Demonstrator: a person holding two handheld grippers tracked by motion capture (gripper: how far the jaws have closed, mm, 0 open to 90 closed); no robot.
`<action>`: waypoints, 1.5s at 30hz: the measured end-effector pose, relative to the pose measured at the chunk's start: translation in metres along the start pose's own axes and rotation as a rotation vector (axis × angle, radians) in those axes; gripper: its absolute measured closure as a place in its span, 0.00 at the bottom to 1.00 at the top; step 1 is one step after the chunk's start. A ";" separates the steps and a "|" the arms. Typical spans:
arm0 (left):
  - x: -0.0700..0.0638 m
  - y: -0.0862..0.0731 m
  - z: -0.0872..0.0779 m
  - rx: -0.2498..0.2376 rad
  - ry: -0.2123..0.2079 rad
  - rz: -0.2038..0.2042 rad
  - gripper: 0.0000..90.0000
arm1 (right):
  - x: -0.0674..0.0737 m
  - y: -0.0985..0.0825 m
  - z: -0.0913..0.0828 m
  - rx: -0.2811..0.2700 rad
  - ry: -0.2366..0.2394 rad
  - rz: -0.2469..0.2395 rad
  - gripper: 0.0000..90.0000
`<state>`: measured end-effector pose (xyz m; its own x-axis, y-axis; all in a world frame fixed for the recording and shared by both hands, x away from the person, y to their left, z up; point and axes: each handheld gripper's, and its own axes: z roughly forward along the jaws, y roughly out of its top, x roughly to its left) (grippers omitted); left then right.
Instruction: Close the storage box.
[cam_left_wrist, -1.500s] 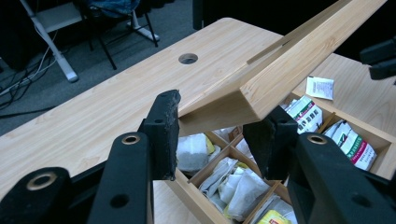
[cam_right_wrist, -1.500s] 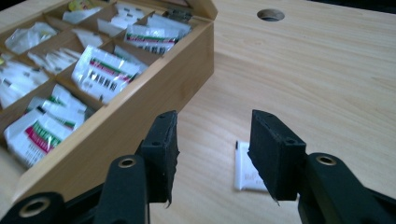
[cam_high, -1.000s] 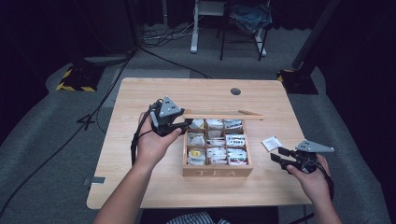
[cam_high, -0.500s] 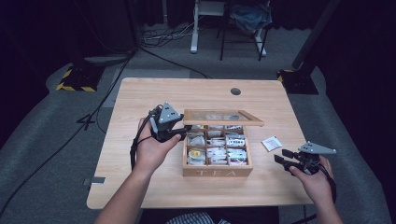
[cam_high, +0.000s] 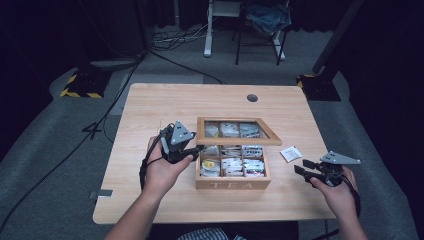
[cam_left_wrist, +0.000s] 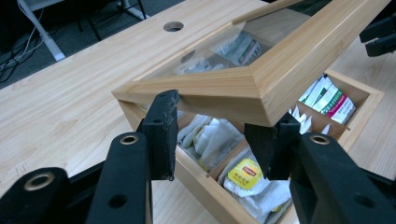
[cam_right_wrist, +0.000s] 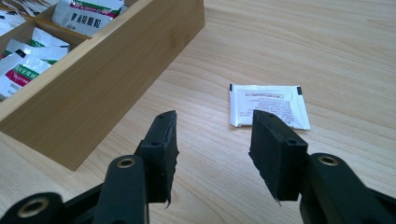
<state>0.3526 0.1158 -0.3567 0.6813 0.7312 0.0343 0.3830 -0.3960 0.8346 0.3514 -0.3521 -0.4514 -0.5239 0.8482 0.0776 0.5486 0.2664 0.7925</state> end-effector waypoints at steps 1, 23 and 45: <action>-0.001 -0.001 0.000 -0.001 0.001 0.000 0.62 | 0.000 0.000 0.000 0.000 -0.001 -0.001 0.58; -0.001 -0.029 0.000 0.035 -0.081 -0.024 0.69 | -0.003 -0.005 0.005 0.014 -0.004 0.005 0.58; -0.013 -0.043 0.009 0.155 -0.175 -0.040 0.68 | -0.002 -0.006 0.009 0.028 0.008 0.003 0.58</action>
<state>0.3327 0.1178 -0.3977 0.7560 0.6462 -0.1042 0.4940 -0.4590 0.7384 0.3545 -0.3510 -0.4621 -0.5274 0.8454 0.0847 0.5684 0.2770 0.7747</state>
